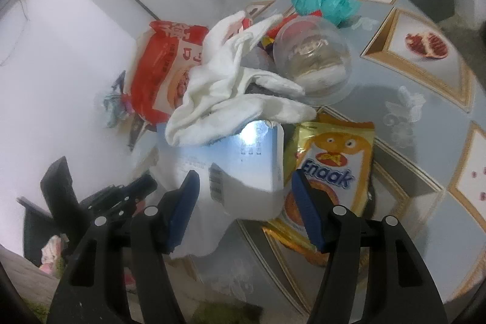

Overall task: Collect trash
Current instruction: 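Close the left gripper on the white tissue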

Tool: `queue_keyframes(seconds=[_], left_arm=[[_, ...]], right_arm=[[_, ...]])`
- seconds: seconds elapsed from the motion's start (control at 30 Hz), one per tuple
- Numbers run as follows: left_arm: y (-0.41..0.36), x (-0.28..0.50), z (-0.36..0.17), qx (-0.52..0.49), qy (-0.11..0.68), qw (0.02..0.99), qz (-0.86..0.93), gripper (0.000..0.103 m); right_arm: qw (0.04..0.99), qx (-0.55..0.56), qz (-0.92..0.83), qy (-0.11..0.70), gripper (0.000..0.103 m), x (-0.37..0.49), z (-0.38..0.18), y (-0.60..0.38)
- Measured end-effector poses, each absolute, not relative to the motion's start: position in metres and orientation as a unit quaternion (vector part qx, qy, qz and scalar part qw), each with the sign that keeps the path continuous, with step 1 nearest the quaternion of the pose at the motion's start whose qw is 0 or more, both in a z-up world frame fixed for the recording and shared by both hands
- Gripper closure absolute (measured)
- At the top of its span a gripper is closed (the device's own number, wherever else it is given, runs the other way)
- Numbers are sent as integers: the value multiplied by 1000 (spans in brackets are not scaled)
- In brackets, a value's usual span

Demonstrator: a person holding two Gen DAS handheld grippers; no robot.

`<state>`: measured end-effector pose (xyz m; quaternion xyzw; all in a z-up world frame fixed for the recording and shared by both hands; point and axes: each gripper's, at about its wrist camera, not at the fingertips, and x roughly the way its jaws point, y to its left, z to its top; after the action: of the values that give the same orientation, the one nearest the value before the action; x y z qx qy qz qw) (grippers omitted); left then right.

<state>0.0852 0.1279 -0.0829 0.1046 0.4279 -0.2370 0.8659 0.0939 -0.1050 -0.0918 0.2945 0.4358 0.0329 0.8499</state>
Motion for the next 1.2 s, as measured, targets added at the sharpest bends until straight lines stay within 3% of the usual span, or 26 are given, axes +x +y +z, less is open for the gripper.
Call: queue_keyframes(seconds=[0.37, 0.43, 0.5, 0.57, 0.7, 0.8, 0.9, 1.07, 1.2], left_arm=[[133, 91, -84, 85, 452, 858, -228, 90], [135, 91, -83, 71, 459, 855, -231, 80], [136, 91, -85, 62, 461, 855, -229, 41], [138, 88, -88, 64, 453, 862, -216, 25], [133, 89, -99, 83, 473, 848, -225, 8], [132, 89, -104, 90, 473, 847, -223, 5], [132, 90, -104, 89, 470, 846, -234, 5], [135, 93, -103, 85, 481, 835, -251, 5], [138, 97, -102, 76, 484, 833, -257, 5]], right_arm=[[840, 335, 47, 425, 57, 86, -94, -119], [842, 333, 40, 423, 57, 79, -91, -123], [844, 330, 30, 422, 56, 74, -88, -125], [847, 323, 22, 421, 56, 74, -89, -124], [859, 294, 6, 419, 54, 65, -80, -120], [870, 268, -5, 414, 49, 57, -71, -117], [878, 250, -22, 407, 38, 52, -68, -116], [885, 249, -45, 390, 7, 41, -68, -120], [874, 239, -84, 414, 7, 40, -84, -125]])
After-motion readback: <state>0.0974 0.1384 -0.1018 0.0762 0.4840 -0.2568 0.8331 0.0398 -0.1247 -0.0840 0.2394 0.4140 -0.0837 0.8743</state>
